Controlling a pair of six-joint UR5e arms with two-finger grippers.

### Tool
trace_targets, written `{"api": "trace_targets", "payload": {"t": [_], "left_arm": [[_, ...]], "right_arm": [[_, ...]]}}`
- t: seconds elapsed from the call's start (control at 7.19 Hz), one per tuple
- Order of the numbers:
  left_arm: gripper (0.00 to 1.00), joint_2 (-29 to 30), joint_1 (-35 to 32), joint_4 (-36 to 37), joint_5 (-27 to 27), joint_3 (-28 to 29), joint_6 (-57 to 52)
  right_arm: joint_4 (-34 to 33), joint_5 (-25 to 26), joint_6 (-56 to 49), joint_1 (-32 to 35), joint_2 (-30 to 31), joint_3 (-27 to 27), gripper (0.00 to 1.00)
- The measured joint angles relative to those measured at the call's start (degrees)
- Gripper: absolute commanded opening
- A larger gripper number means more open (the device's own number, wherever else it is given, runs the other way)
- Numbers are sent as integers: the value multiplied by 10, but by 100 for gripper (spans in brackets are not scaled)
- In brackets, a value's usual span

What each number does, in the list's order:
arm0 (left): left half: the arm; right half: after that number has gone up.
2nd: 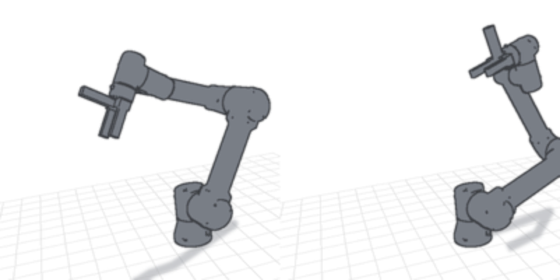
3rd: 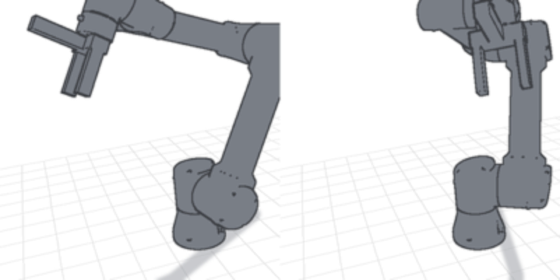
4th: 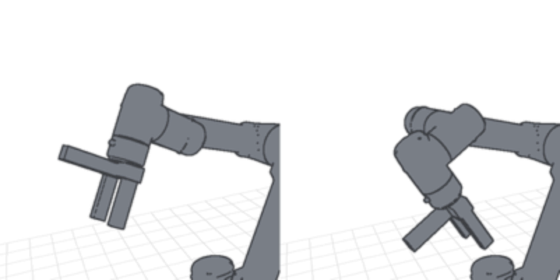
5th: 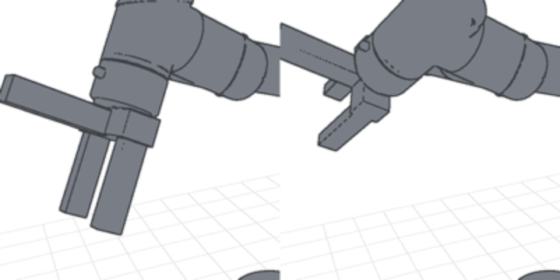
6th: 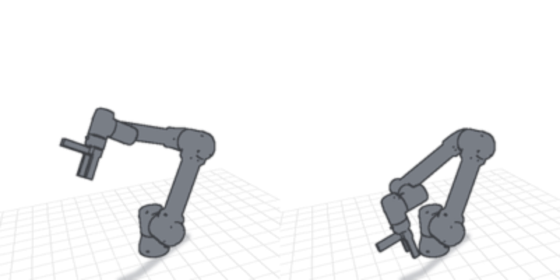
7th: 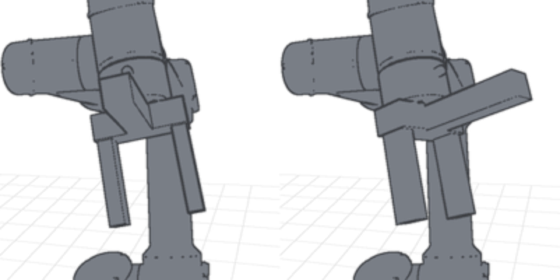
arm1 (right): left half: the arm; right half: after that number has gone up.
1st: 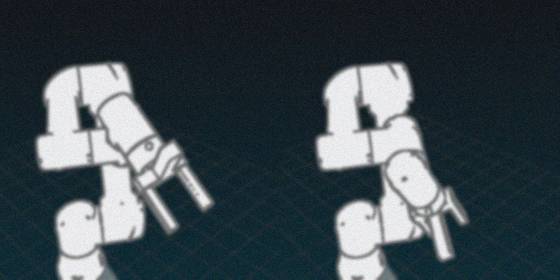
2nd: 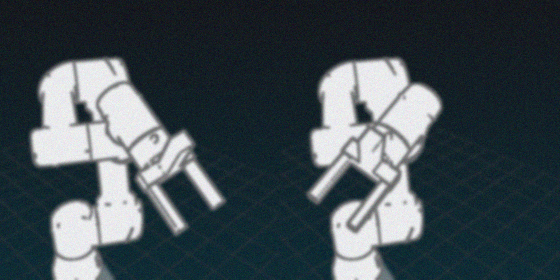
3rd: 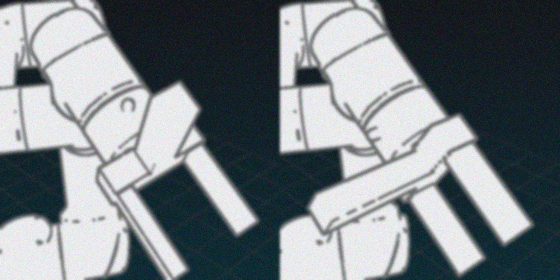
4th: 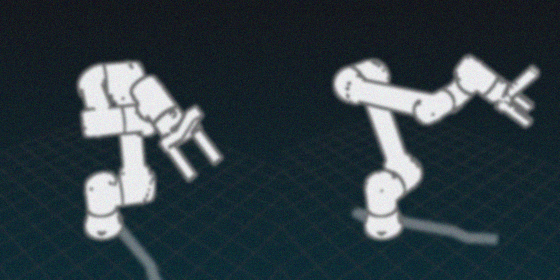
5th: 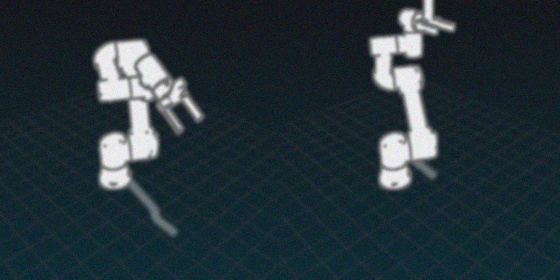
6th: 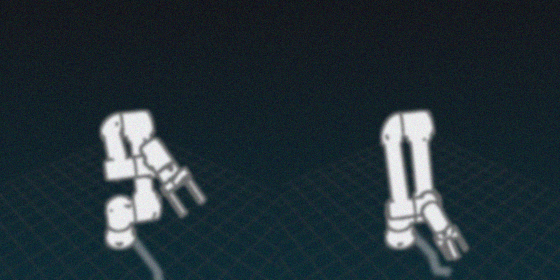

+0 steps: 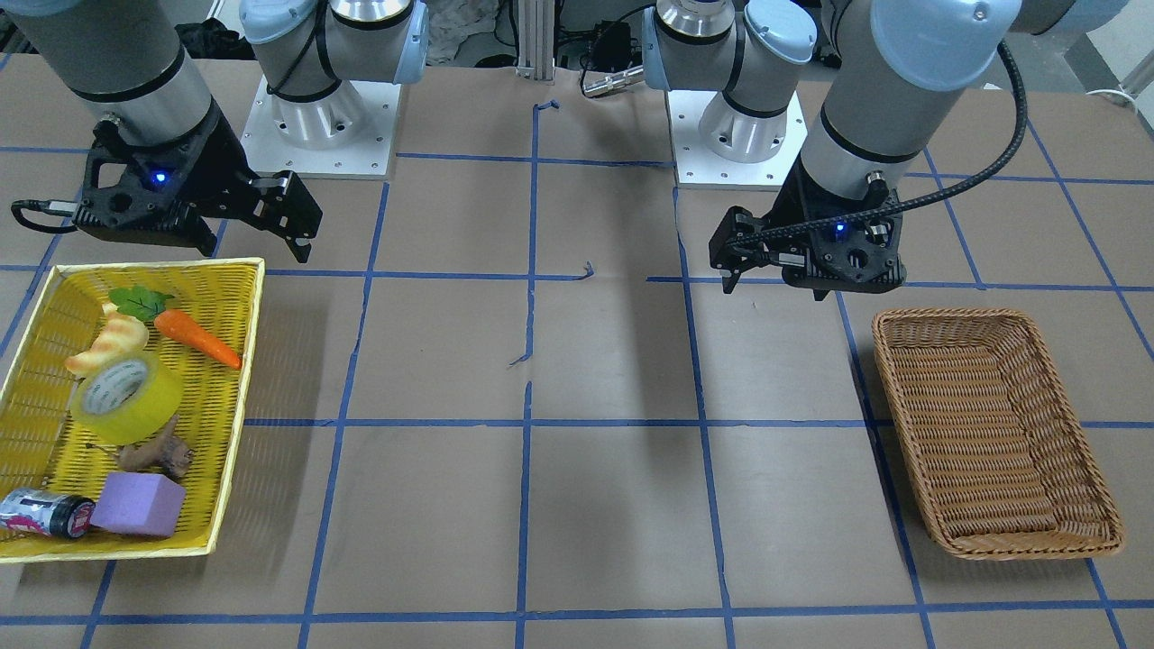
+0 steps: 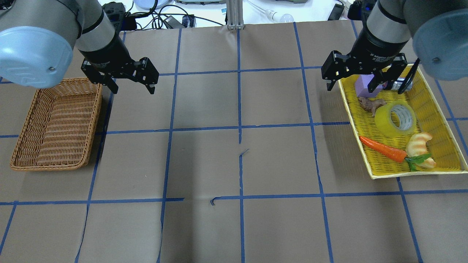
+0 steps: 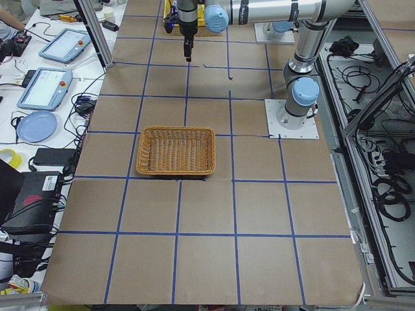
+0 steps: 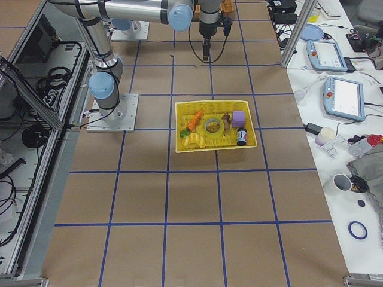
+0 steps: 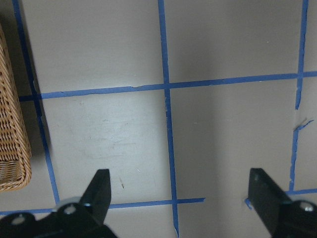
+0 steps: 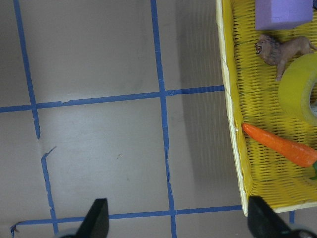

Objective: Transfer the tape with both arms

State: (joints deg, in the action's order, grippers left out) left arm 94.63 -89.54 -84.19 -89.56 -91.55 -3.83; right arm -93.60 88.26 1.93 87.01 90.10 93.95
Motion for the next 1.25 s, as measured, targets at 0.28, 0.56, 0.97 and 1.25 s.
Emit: {"api": "trace_targets", "payload": {"t": [0.28,0.56,0.97,1.25], "left_arm": [[100,0,1,0,0,3,0],[100,-6,1,0,-6,6,0],[100,-17,2,-1,-17,9,1],[100,-18,2,-1,-16,6,1]], "right_arm": [[0,-1,0,0,0,0,100],[0,-2,0,0,1,0,100],[1,4,0,0,5,-2,100],[1,5,0,0,5,-3,100]]}}
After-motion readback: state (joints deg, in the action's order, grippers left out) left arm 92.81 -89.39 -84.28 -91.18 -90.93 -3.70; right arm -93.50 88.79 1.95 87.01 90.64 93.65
